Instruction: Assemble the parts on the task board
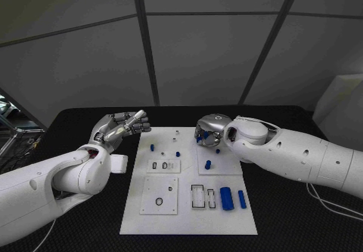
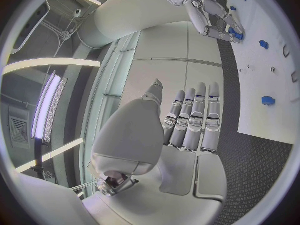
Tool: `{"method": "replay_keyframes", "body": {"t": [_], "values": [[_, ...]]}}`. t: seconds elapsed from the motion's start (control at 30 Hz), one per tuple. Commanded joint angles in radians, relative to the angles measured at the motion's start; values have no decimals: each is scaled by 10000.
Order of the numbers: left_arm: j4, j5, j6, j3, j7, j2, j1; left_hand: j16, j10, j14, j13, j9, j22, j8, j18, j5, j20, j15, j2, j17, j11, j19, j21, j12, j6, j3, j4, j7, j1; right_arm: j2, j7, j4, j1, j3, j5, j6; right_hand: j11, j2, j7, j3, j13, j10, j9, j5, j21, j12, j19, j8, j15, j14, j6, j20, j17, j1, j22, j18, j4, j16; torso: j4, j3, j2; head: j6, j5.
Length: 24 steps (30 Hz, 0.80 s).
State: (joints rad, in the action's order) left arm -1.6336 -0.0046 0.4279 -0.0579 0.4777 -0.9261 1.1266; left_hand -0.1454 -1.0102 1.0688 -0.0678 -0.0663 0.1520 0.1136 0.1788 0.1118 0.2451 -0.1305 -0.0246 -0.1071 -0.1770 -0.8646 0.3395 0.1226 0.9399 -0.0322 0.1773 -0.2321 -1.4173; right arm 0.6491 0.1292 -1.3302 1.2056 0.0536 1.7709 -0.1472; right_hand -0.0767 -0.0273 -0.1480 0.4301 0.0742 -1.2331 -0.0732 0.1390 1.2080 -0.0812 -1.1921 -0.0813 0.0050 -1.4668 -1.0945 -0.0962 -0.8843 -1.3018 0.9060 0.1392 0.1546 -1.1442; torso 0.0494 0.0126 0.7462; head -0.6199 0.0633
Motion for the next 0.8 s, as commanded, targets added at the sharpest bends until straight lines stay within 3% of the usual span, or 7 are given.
{"method": "replay_keyframes", "body": {"t": [0.03, 0.2, 0.33, 0.53, 0.8], "values": [[-20, -24, -180, -12, -6, 4, 18, 40, -15, 10, 9, 7, 15, -52, 41, -20, -20, -35, 102, -17, -29, -59, 68, -67, 47, -5, -51, -10, 7, 44, -250, -119, 20, 8, -147, -983, -9, 16, -18, 74, 7, -65, -1, -34, 71, -17, -70, -28, -60, -277, -54, 13, -7, -77, 37, -162, -7, -33, 4, -8, 3, 26, -13], [-27, 29, -221, -12, -24, 16, 18, 41, -16, 11, 10, 7, 15, -53, 41, -20, -20, -35, 105, -17, -29, -60, 68, -68, 48, -6, -52, -9, 6, 56, -245, -266, 52, 11, -305, -1675, -9, -14, -27, 137, 8, -87, 2, -40, 184, -5, -139, -18, -60, -281, -74, 15, -123, -69, 208, -190, -22, -132, 22, 6, 9, 85, -5], [-15, 54, -241, -12, -31, 32, 18, 41, -16, 11, 10, 7, 15, -53, 41, -20, -20, -35, 105, -17, -29, -60, 68, -68, 48, -6, -52, -9, 6, -140, -263, -98, 142, 12, -357, -1909, -12, -29, -32, 165, 7, -91, 5, -46, 234, 5, -167, -10, -57, -288, -77, 14, -202, -56, 281, -202, -37, -197, 25, -7, 30, 128, -42], [-7, 85, -271, -12, -44, 72, 18, 46, -17, 13, 10, 7, 14, -56, 41, -21, -20, -34, 111, -19, -28, -62, 69, -72, 50, -9, -61, -4, 1, -661, -368, 520, 216, 12, -432, -2000, -18, -64, -39, 216, 3, -84, 12, -49, 283, 28, -176, 10, -53, -286, -74, 12, -235, -42, 340, -209, -55, -245, 29, -4, 35, 140, -66], [22, 93, -282, -12, -62, 142, 23, 46, -17, 13, 10, 7, 14, -56, 41, -21, -20, -34, 111, -19, -28, -62, 69, -72, 50, -9, -61, -4, 1, -1393, -496, 1377, 260, 12, -528, -1753, -44, -110, -57, 285, -13, -27, 27, -58, 328, 87, -153, 61, -33, -262, -36, -2, -223, 35, 378, -212, -135, -277, 40, -9, 50, 117, -113]]}}
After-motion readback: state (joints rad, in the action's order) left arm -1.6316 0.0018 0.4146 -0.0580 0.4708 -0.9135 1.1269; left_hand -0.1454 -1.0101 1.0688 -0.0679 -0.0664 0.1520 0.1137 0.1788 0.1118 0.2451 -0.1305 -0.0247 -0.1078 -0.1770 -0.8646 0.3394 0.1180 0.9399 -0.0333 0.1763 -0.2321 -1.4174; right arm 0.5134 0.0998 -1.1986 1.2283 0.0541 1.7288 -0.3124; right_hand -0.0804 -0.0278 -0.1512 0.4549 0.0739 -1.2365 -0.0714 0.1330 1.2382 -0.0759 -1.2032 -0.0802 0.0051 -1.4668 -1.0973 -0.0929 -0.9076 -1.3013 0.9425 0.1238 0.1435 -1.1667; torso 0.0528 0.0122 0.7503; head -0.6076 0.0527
